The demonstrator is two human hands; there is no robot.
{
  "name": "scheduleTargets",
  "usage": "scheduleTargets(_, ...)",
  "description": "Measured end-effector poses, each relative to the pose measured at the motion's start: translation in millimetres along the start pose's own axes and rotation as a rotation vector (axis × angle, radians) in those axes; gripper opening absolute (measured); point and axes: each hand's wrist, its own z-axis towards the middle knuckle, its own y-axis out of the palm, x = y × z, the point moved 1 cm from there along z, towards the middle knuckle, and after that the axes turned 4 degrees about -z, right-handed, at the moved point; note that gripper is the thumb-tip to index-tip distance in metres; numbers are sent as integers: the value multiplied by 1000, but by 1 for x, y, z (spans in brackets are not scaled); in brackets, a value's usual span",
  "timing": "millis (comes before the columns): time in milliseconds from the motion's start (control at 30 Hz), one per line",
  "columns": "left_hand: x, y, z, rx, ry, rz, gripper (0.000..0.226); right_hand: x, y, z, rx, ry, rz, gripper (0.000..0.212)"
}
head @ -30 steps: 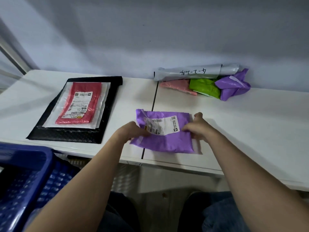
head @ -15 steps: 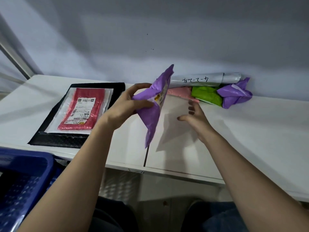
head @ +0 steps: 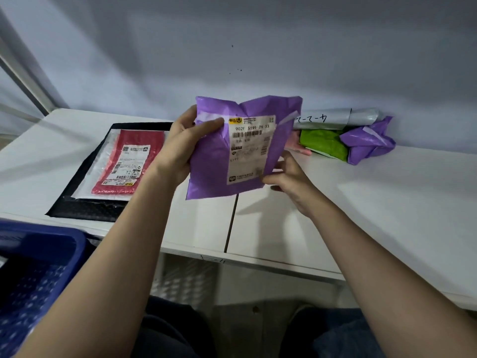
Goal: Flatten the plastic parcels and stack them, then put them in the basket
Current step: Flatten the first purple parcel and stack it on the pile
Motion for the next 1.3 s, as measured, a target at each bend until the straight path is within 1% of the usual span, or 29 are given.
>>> scheduleTargets(67, 0, -2, 3, 88, 8, -33, 14, 0, 2, -2, -52, -15, -19, 43)
scheduleTargets(133, 0, -6, 7, 221, 14, -40, 17, -1, 4, -3, -98, -12, -11, 30)
scheduleTargets(233, 2, -18, 14, 371, -4, -99, 32, -1, 9, -3, -97, -8, 34, 25)
scheduleTargets(300, 3, -27, 15, 412, -35, -114, 36, -2, 16, 0, -73, -6, 56, 24)
scheduleTargets(400, 2, -42, 16, 404, -125, -1, 38, -7, 29, 3, -34, -19, 74, 24)
scheduleTargets(467, 0, -51, 12, 372, -198, 141, 45, -14, 41, 6, 7, -40, 90, 21)
scheduleTargets(533, -4, -61, 3, 360, -191, 333, 50, -21, 54, 11, 66, -53, 113, 19)
scheduleTargets(600, -7, -74, -8, 350, -145, 480, 48, -27, 70, 17, 121, -66, 155, 18)
scheduleTargets(667, -9, -91, -18, 348, -134, 526, 46, -32, 87, 20, 133, -62, 190, 17)
scheduleTargets(767, -8, -118, -29, 372, -88, 505, 45, -34, 116, 22, 74, 20, 261, 22)
scheduleTargets(833, -7, -133, -33, 369, -42, 472, 47, -34, 136, 24, 34, 83, 300, 36)
scheduleTargets(900, -8, -152, -34, 399, -27, 487, 48, -35, 155, 25, 25, 100, 293, 46)
scheduleTargets(933, -8, -162, -33, 428, -20, 507, 51, -36, 165, 25, 29, 91, 285, 46)
scheduleTargets(1033, -8, -191, -30, 515, -21, 571, 78, -35, 191, 26, 52, 17, 214, 42)
scheduleTargets(1067, -8, -198, -29, 536, -25, 608, 83, -34, 199, 27, 65, -19, 165, 41)
scheduleTargets(1133, -11, -211, -27, 562, -14, 708, 80, -30, 212, 33, 104, -83, 65, 37)
scheduleTargets(1200, -15, -223, -23, 568, 33, 796, 73, -25, 224, 42, 110, -112, -11, 34)
scheduleTargets(1300, -23, -237, -16, 577, 76, 948, 52, -22, 238, 54, 14, -86, -95, 38)
